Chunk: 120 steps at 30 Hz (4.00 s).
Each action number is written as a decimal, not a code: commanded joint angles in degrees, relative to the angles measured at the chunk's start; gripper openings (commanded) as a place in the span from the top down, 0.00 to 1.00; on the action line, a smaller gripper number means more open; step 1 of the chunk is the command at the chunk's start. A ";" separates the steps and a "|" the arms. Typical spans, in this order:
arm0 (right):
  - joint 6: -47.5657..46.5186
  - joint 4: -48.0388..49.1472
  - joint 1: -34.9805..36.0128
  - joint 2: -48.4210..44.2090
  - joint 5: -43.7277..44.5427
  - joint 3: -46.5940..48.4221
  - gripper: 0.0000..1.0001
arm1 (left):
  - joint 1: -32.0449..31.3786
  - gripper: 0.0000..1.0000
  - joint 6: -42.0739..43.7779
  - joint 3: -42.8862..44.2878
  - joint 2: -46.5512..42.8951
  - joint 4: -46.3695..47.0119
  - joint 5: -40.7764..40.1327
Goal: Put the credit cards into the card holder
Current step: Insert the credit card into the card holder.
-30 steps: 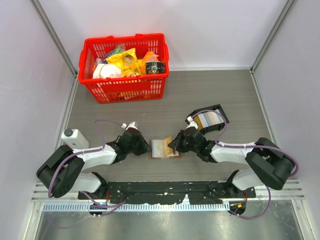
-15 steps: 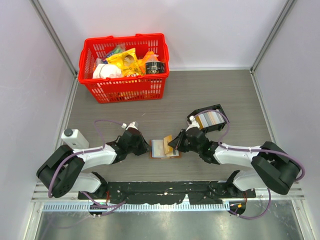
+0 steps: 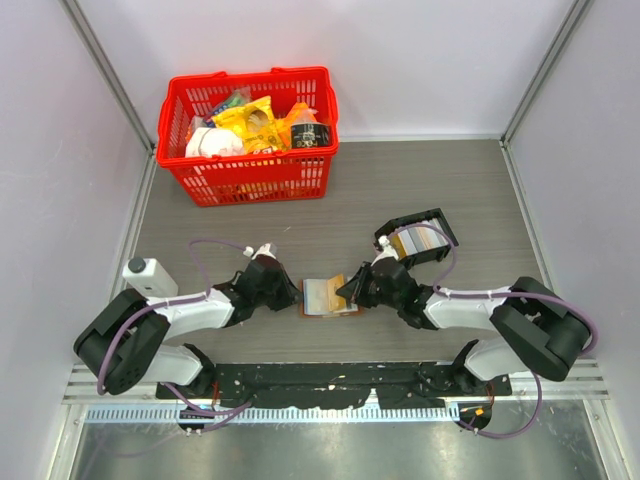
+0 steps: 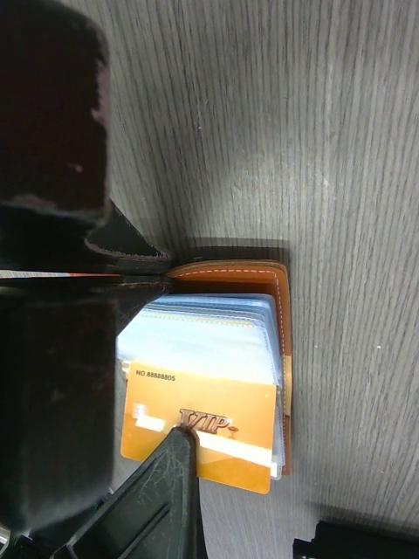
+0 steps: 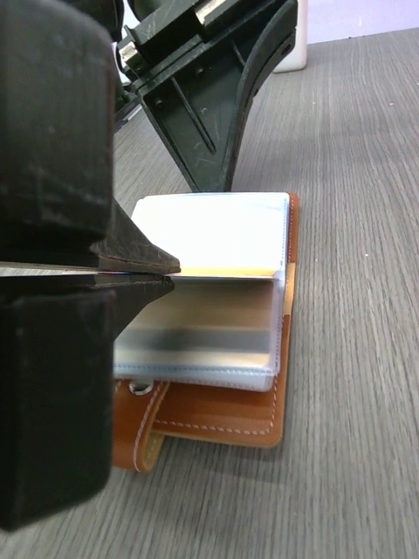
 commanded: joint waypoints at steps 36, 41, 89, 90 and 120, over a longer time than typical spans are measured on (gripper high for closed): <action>1.61 5.79 0.70 2.06 -0.04 -2.26 0.99 | -0.34 1.00 1.61 -1.25 4.18 -10.40 -2.18; 1.35 5.52 0.79 2.50 0.48 -2.26 0.99 | -0.34 1.00 1.61 -1.34 4.26 -10.40 -2.18; -0.76 1.84 0.52 -4.08 3.82 -1.74 0.99 | -0.34 1.00 1.61 -1.51 5.32 -10.14 -2.26; -0.94 1.39 0.44 -4.96 4.09 -1.65 0.99 | -0.42 1.00 1.61 -1.60 5.14 -10.14 -2.26; -0.33 2.36 0.52 -4.18 4.09 -1.56 0.99 | -0.34 1.00 1.61 -1.25 5.05 -11.19 -3.05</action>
